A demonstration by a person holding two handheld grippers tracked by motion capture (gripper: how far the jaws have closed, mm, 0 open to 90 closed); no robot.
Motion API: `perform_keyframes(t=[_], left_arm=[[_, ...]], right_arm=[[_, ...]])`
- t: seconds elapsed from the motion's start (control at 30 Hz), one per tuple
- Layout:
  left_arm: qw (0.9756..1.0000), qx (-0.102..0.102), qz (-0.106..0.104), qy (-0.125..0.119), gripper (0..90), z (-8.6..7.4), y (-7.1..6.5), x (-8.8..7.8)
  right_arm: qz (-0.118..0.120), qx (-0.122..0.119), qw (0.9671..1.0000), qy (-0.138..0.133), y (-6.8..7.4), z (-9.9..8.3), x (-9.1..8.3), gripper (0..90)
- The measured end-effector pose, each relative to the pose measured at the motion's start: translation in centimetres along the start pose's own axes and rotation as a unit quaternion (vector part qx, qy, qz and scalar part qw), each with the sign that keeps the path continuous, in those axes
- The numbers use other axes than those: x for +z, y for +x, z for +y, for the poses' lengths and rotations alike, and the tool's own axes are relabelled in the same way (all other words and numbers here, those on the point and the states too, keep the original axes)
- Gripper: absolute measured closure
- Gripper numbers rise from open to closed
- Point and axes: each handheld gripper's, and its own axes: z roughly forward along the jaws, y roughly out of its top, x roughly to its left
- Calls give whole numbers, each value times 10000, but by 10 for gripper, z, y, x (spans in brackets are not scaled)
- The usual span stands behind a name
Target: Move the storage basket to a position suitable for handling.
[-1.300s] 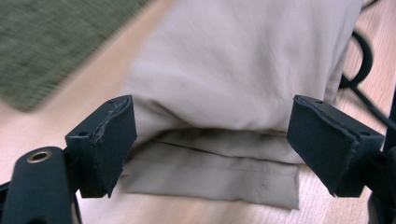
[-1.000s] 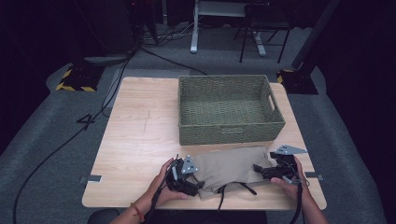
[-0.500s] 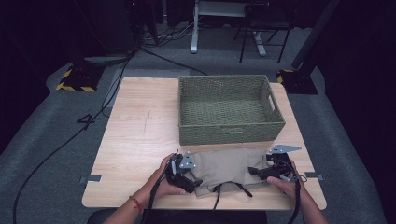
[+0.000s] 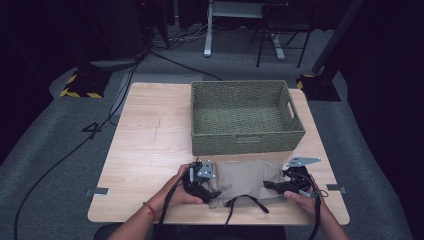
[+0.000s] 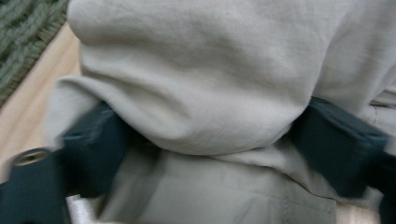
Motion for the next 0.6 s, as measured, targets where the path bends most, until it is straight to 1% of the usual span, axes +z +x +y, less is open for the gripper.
perform_keyframes(t=[0.07,0.13,0.17,0.2,0.23,0.3,0.33,0.37,0.4,0.47,0.5,0.53,0.57,0.6], left_arm=[[10000,23,-10,-62,224,-1,3,-1],[9999,-43,40,-162,289,-2,6,-1],[9999,-43,40,-162,293,-2,6,-1],[9995,-157,159,-237,286,-1,11,2],[9993,-226,193,-236,270,1,12,4],[9993,-238,240,-175,221,4,16,6],[9993,-241,237,-158,201,5,17,7],[9992,-275,246,-133,192,7,18,8],[9993,-261,243,-97,181,8,19,9],[9994,-256,236,-44,176,9,19,8],[9993,-269,260,36,174,9,18,6],[9988,-369,275,144,165,8,18,3],[9988,-369,275,144,164,8,18,3],[9988,-381,229,216,164,8,16,0]], right_arm=[[-16,-8,10000,-17,-1,-1,-1,256],[-85,45,9999,-80,-4,-2,-1,234],[-85,45,9999,-80,-4,-2,-1,234],[-184,107,9997,-150,-7,-2,-2,226],[-205,106,9996,-158,-9,-2,-2,225],[-253,153,9994,-186,-10,-2,-3,220],[-306,179,9992,-183,-11,-3,-4,219],[-310,198,9992,-184,-12,-3,-4,218],[-344,196,9990,-198,-13,-3,-5,218],[-365,240,9989,-186,-14,-4,-7,217],[-364,239,9988,-215,-15,-4,-7,216],[-372,240,9988,-221,-15,-4,-7,213],[-393,229,9988,-203,-15,-4,-7,209],[-416,226,9987,-197,-14,-4,-7,204]])
